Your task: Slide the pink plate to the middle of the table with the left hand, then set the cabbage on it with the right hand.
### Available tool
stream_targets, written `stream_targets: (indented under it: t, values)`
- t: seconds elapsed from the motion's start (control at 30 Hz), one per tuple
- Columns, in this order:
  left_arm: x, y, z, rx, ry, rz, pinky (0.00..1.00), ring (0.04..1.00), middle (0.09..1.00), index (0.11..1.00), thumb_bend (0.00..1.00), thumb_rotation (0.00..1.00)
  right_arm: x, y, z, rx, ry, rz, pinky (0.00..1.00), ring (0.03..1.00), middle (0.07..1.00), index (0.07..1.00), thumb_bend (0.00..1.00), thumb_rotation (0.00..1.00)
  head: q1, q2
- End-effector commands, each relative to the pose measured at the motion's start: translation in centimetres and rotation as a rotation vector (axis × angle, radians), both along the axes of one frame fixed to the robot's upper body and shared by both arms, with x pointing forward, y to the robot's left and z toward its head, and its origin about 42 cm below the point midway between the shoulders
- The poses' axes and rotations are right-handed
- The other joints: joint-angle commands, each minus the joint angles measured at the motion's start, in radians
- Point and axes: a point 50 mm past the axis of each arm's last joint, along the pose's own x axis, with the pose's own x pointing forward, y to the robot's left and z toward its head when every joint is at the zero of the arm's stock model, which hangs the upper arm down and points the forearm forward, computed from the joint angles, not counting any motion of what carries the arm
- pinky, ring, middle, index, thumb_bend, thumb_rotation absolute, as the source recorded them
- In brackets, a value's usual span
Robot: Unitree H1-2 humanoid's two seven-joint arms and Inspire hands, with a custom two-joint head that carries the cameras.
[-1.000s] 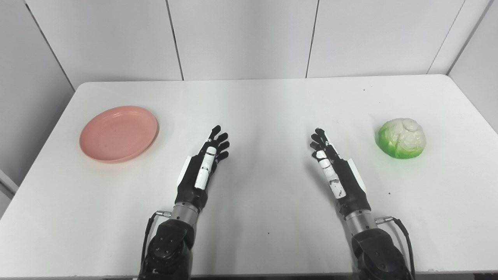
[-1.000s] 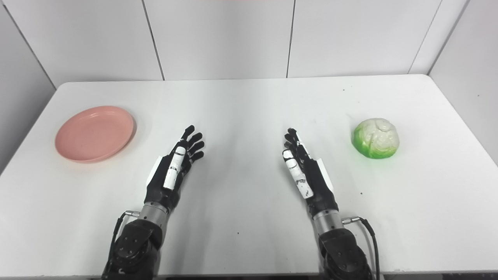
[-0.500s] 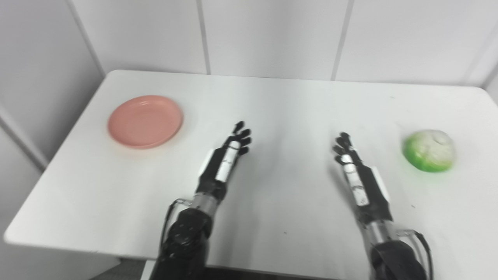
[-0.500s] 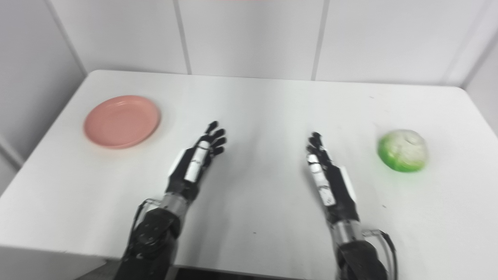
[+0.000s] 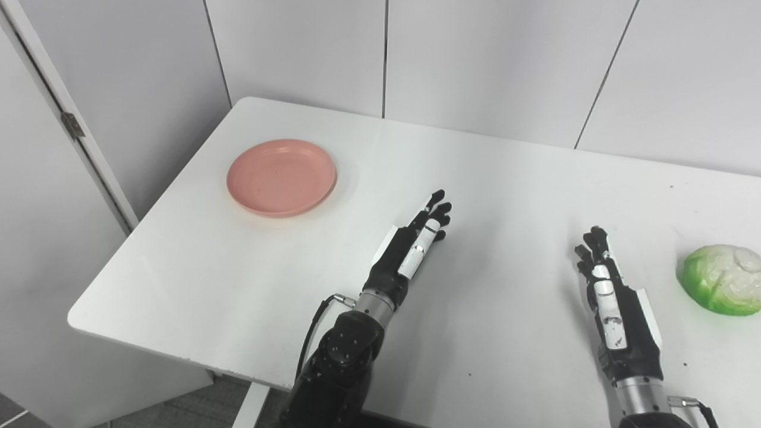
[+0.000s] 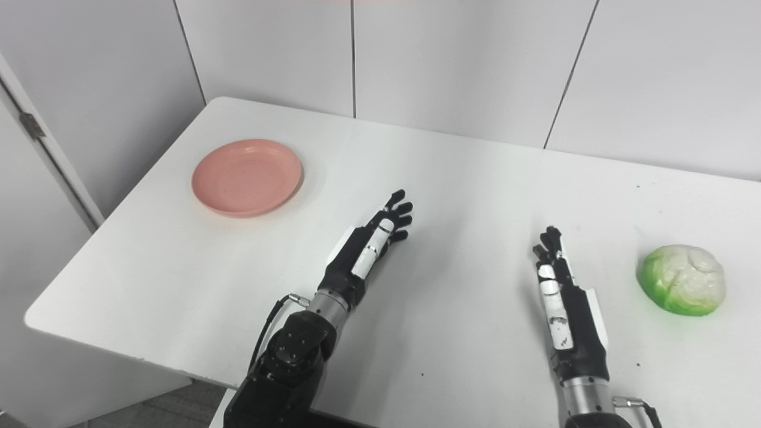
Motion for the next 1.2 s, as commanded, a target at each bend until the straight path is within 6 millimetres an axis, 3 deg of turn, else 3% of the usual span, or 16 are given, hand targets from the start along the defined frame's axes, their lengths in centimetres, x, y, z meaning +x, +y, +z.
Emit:
stream_targets:
  t: [0.0, 0.23, 0.67, 0.83, 0.93, 1.17]
  values:
    - [-1.4, -0.2, -2.6, -0.015, 0.074, 0.003, 0.91, 0.931, 0.951, 0.951, 0.43, 1.0, -0.4, -0.6, -0.8, 0.002, 0.002, -0.019, 1.0, 0.972, 0.987, 1.0, 0.27, 1.0, 0.003, 0.001]
    - [-1.3, -0.2, -1.5, -0.042, 0.061, 0.005, 0.92, 0.931, 0.95, 0.951, 0.42, 1.0, -0.3, -0.3, -0.6, 0.005, 0.001, -0.011, 1.0, 0.978, 0.992, 1.0, 0.26, 1.0, 0.014, 0.005]
    - [-0.5, 1.2, 7.4, -0.079, -0.172, 0.065, 0.92, 0.934, 0.949, 0.953, 0.46, 1.0, -0.1, -0.2, -0.6, 0.001, 0.007, -0.008, 1.0, 0.98, 0.994, 1.0, 0.25, 1.0, 0.02, 0.005]
    - [0.3, 2.7, 11.8, -0.161, -0.274, 0.109, 0.97, 0.932, 0.952, 0.952, 0.49, 1.0, 0.0, -0.2, -0.7, -0.004, 0.002, -0.006, 1.0, 0.981, 0.997, 1.0, 0.25, 1.0, 0.02, 0.004]
    - [0.6, 4.0, 14.4, -0.18, -0.339, 0.141, 0.95, 0.926, 0.943, 0.941, 0.5, 1.0, -0.1, -0.2, -0.7, -0.005, 0.007, -0.008, 1.0, 0.978, 0.994, 1.0, 0.26, 1.0, 0.026, 0.002]
    - [0.9, 6.5, 18.1, -0.184, -0.457, 0.203, 0.92, 0.915, 0.932, 0.93, 0.46, 1.0, -0.2, -0.3, -0.6, -0.002, 0.005, -0.009, 1.0, 0.974, 0.992, 1.0, 0.24, 1.0, 0.046, -0.003]
